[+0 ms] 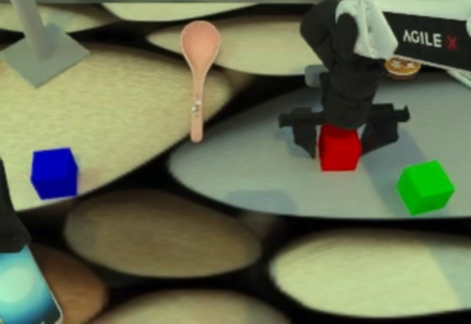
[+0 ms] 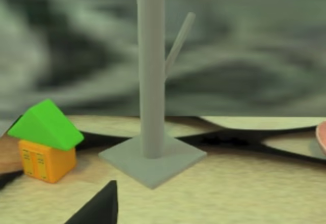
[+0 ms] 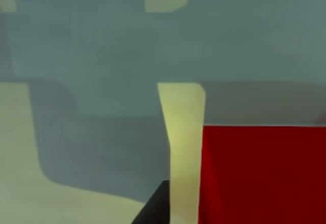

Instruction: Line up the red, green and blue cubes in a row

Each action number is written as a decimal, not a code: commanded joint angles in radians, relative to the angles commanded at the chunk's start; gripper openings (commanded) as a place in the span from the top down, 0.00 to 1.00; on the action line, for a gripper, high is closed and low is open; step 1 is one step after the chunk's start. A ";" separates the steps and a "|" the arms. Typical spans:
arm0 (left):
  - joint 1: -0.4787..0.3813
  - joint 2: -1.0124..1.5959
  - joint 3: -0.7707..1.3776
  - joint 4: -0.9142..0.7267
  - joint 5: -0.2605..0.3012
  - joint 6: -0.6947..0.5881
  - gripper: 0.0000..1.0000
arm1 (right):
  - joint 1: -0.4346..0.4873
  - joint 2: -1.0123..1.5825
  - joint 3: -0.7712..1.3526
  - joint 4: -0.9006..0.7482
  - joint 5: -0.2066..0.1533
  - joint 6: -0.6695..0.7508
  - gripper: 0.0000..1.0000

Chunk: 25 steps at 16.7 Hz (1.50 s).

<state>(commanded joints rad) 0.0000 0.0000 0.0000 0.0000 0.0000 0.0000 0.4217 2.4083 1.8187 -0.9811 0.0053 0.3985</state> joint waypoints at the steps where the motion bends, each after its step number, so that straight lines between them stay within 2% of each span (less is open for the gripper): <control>1: 0.000 0.000 0.000 0.000 0.000 0.000 0.00 | 0.000 0.000 0.000 0.000 0.000 0.000 0.68; 5: 0.000 0.000 0.000 0.000 0.000 0.000 0.00 | 0.000 0.000 0.000 0.000 0.000 0.000 0.98; 6: 0.000 0.000 0.000 0.000 0.000 0.000 0.00 | 0.000 0.000 0.000 0.000 0.000 0.000 1.00; 15: 0.000 0.000 0.000 0.000 0.000 0.000 0.00 | -0.003 -0.024 0.008 -0.012 0.008 -0.004 1.00; 22: 0.000 0.000 0.000 0.000 0.000 0.000 0.00 | 0.004 -0.079 0.161 -0.226 0.008 -0.004 1.00; 25: 0.000 0.000 0.000 0.000 0.000 0.000 0.00 | 0.005 -0.088 0.175 -0.243 0.008 -0.006 1.00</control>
<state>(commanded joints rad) 0.0000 0.0000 0.0000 0.0000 0.0000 0.0000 0.4270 2.3201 1.9941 -1.2240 0.0129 0.3929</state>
